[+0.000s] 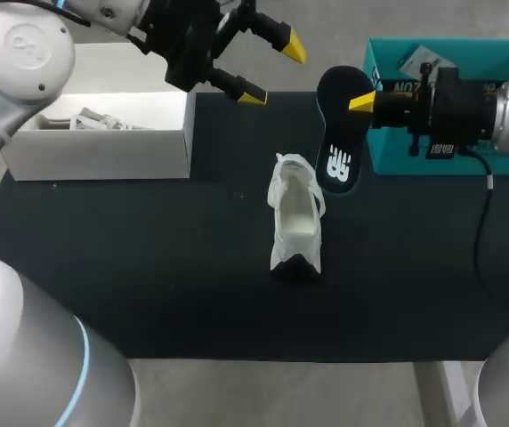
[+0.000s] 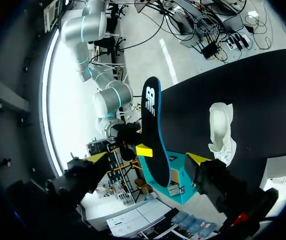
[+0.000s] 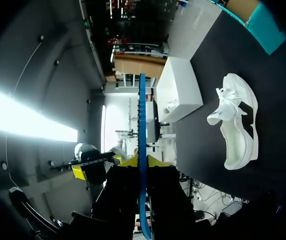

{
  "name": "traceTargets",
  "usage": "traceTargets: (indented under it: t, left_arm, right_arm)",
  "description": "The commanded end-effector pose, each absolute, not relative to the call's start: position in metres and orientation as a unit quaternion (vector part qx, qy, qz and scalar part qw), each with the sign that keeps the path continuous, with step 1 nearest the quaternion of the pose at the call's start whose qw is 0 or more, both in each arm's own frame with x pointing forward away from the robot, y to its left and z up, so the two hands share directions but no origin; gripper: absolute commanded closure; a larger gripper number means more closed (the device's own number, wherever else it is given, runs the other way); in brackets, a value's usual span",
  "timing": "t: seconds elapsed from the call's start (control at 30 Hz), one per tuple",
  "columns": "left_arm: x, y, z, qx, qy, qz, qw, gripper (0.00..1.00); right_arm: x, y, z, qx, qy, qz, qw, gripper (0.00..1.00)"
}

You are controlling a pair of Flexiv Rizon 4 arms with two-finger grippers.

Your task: Take the shoe out of the shoebox, open the shoe tongue, remove and reinsert the insole, then place the shoe into the shoebox

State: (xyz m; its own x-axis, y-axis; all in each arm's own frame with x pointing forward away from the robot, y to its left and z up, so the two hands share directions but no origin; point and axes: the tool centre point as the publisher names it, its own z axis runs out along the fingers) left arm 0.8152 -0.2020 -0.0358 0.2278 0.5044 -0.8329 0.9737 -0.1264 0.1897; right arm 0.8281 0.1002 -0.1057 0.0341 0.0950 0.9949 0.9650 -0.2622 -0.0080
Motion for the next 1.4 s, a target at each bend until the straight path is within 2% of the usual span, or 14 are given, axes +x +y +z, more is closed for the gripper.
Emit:
traceTargets:
  t: [0.03, 0.23, 0.6, 0.7, 0.73, 0.77, 0.87, 1.03, 1.27, 1.33, 1.37, 1.4]
  left_arm:
    - [0.827, -0.213, -0.052, 0.666, 0.474, -0.34, 0.465, 0.0]
    - [0.843, -0.236, -0.059, 0.601, 0.496, -0.357, 0.515, 0.0]
    - [0.84, -0.259, -0.074, 0.533, 0.525, -0.411, 0.521, 0.0]
    - [0.84, -0.262, -0.077, 0.525, 0.521, -0.421, 0.525, 0.18]
    - [0.839, -0.263, -0.077, 0.522, 0.519, -0.426, 0.525, 0.42]
    - [0.838, -0.263, -0.077, 0.522, 0.516, -0.431, 0.525, 0.49]
    - [0.837, -0.265, -0.077, 0.518, 0.512, -0.438, 0.527, 0.52]
    - [0.84, -0.269, -0.078, 0.511, 0.515, -0.44, 0.529, 0.66]
    - [0.844, -0.273, -0.078, 0.505, 0.518, -0.44, 0.532, 0.64]
    - [0.845, -0.276, -0.079, 0.506, 0.517, -0.441, 0.531, 0.67]
    - [0.845, -0.277, -0.079, 0.506, 0.517, -0.442, 0.531, 0.69]
    - [0.845, -0.277, -0.079, 0.506, 0.516, -0.443, 0.53, 0.78]
  right_arm:
    - [0.826, 0.098, -0.105, -0.592, -0.445, -0.531, 0.412, 1.0]
    - [0.829, 0.1, -0.096, -0.586, -0.445, -0.536, 0.414, 1.0]
    - [0.83, 0.11, -0.078, -0.572, -0.433, -0.551, 0.426, 1.0]
    - [0.83, 0.112, -0.08, -0.573, -0.434, -0.547, 0.429, 1.0]
    - [0.83, 0.112, -0.081, -0.573, -0.434, -0.546, 0.43, 1.0]
    - [0.83, 0.112, -0.081, -0.574, -0.433, -0.546, 0.43, 1.0]
    - [0.831, 0.112, -0.081, -0.574, -0.432, -0.546, 0.431, 1.0]
    - [0.832, 0.114, -0.081, -0.572, -0.432, -0.547, 0.432, 1.0]
    - [0.832, 0.113, -0.08, -0.571, -0.432, -0.549, 0.431, 1.0]
    - [0.832, 0.113, -0.08, -0.571, -0.433, -0.549, 0.43, 1.0]
    - [0.832, 0.113, -0.08, -0.571, -0.433, -0.549, 0.43, 1.0]
    - [0.831, 0.113, -0.08, -0.572, -0.432, -0.549, 0.43, 1.0]
